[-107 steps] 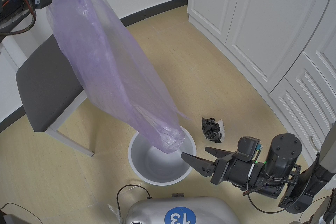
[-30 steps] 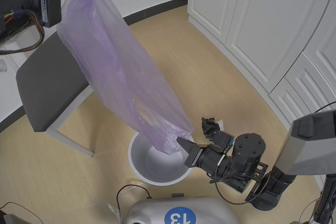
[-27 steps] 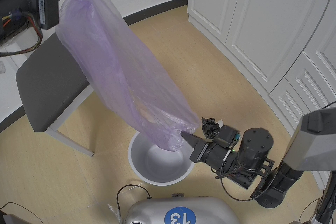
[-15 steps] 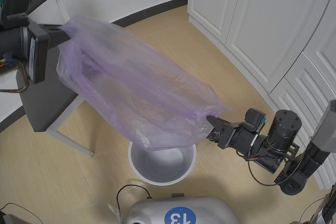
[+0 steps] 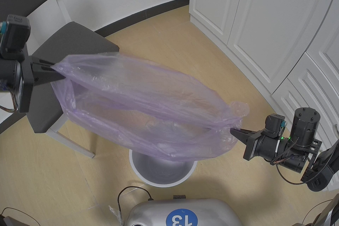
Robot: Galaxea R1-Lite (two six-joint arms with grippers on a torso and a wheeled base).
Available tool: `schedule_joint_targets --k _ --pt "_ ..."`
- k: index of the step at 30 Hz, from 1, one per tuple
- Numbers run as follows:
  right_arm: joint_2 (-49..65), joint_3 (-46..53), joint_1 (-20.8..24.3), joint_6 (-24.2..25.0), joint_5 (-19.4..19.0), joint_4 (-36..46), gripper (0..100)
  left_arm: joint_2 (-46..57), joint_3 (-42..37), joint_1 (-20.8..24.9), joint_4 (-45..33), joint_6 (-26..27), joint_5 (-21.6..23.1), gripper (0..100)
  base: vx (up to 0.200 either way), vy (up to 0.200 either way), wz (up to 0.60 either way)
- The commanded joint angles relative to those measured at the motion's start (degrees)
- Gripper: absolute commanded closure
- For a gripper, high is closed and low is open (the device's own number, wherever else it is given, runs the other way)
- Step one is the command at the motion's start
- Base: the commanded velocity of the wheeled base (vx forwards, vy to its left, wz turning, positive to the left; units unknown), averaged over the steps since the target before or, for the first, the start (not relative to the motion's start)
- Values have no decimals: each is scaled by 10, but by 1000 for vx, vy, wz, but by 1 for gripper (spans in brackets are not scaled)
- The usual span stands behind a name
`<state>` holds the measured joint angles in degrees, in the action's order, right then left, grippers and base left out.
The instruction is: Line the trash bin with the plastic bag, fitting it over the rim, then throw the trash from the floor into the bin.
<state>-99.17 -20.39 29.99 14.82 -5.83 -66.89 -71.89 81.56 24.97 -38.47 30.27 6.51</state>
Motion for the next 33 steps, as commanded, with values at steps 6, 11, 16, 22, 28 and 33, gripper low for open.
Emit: schedule_joint_targets --k 6,11,16,22,28,33 --pt "42 5 0 -52 7 8 100 66 -322 -28 307 -97 67 100 0 0 0" --pt "57 -31 0 -107 6 46 100 53 -395 -31 418 -102 75 100 0 0 0" --pt "56 -140 4 -176 5 160 100 18 -373 25 423 -104 70 100 0 0 0" --pt "52 -226 29 -187 1 223 100 -24 -344 87 424 -105 68 100 0 0 0" --pt "50 -234 80 -178 -1 219 100 -61 -320 111 430 -112 69 100 0 0 0" --pt "55 -179 139 -121 5 195 100 -58 -327 119 438 -145 69 100 0 0 0"
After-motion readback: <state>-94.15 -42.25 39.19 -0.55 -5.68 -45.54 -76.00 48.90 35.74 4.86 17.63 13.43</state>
